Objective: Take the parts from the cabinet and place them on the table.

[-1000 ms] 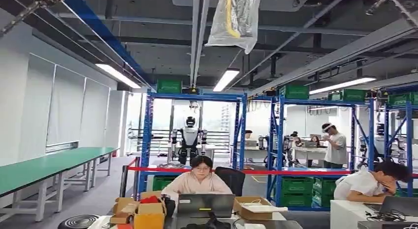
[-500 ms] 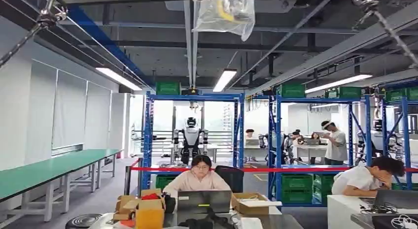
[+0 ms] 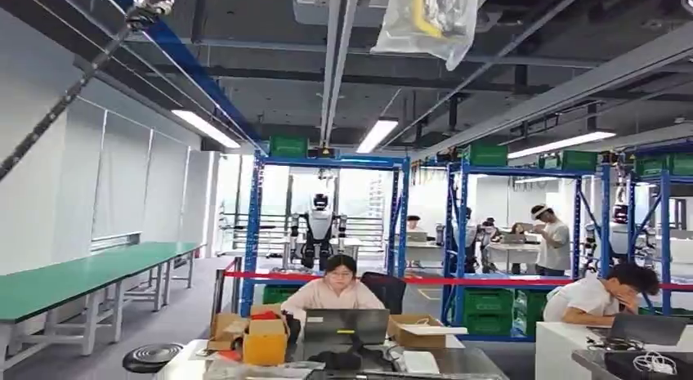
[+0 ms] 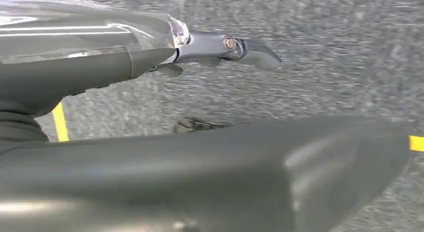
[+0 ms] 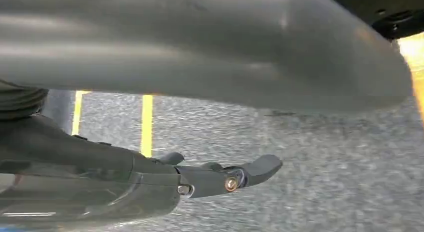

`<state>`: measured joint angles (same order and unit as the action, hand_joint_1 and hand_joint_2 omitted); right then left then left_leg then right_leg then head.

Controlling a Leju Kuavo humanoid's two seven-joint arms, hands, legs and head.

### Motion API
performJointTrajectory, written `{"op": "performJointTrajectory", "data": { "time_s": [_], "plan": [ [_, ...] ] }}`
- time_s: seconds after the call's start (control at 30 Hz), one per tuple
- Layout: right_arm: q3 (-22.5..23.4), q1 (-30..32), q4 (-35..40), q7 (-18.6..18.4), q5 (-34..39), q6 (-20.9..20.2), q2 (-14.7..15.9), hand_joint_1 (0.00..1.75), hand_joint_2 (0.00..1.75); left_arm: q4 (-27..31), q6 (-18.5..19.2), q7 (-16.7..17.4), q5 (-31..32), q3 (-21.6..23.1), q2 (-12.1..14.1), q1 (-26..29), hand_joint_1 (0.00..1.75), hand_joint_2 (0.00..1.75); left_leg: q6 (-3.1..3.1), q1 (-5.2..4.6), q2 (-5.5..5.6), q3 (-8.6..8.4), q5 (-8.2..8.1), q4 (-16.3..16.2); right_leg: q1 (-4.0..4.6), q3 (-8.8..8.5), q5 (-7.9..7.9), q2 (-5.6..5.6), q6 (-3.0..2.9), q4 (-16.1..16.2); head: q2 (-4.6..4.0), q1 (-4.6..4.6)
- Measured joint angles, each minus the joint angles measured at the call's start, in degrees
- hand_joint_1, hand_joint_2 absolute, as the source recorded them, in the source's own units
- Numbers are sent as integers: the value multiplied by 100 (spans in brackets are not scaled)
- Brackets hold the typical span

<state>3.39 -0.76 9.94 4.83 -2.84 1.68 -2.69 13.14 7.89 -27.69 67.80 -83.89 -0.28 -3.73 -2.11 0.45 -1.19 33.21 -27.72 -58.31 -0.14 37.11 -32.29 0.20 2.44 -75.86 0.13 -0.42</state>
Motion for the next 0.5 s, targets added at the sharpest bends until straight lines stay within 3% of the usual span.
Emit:
{"op": "performJointTrajectory", "data": {
  "time_s": [0.03,0.07,0.13,0.17,0.23,0.27,0.3,0.33,0.37,0.4,0.43,0.47,0.5],
  "plan": [
    [0,0,0,-4,-2,13,0,0,0,0,-4,22,-6,0,-5,-1,0,0,10,-6,1,87,74,0,5,-268,210,2,-31,323,0,0],
    [0,-8,2,-13,-9,22,0,0,0,0,-4,35,-9,-2,-16,0,0,0,19,-8,4,152,138,0,19,-631,233,3,-76,821,0,0],
    [0,-27,4,-74,-17,63,2,0,0,0,2,39,-11,-2,-53,3,0,0,66,-21,11,186,218,-9,87,-1493,-39,-2,-210,2073,0,2],
    [4,-29,2,-114,-17,77,4,0,0,0,9,39,-9,-2,-68,-4,0,0,104,-17,4,211,289,-7,88,-1564,-138,-4,-230,2247,0,2],
    [9,-44,2,-177,-17,105,7,0,0,0,31,39,0,-2,-83,-16,0,0,186,24,-5,245,399,9,134,-1501,-74,-7,-275,2247,4,2],
    [11,-38,-4,-203,-17,107,4,0,0,0,55,31,2,-2,-83,-23,0,0,200,49,10,273,354,-29,81,-1486,26,-31,-326,2314,0,2],
    [13,-53,-2,-223,-17,112,4,0,0,0,63,24,2,-2,-88,-20,0,0,205,41,35,310,138,-131,100,-1441,75,-58,-372,2312,2,4],
    [17,-44,-2,-243,-15,131,9,0,0,0,72,20,4,-2,-105,-9,0,0,210,46,47,396,-208,-434,105,-1378,119,-71,-417,2300,0,7],
    [20,-20,-4,-260,-15,136,9,0,0,0,77,20,2,-2,-114,-8,0,0,221,48,50,497,-532,-850,117,-1323,165,-78,-417,2296,0,4],
    [24,-3,-4,-264,-15,136,9,0,0,0,77,20,2,-2,-116,-7,0,0,235,47,53,593,-737,-1257,126,-1260,206,-87,-420,2283,0,2],
    [33,2,-4,-267,-15,136,11,0,0,0,77,24,2,-2,-118,-5,0,0,248,47,54,652,-787,-1606,132,-1180,248,-89,-417,2254,0,4],
    [46,2,-4,-267,-15,136,11,0,0,0,77,37,0,-2,-118,-4,0,0,259,51,54,613,-688,-1687,132,-1105,274,-89,-412,2221,0,2],
    [55,1,-4,-267,-15,136,13,0,0,0,74,50,-4,-2,-118,-5,0,0,267,57,54,466,-525,-1537,129,-1027,292,-87,-403,2172,0,2]
  ]
}}
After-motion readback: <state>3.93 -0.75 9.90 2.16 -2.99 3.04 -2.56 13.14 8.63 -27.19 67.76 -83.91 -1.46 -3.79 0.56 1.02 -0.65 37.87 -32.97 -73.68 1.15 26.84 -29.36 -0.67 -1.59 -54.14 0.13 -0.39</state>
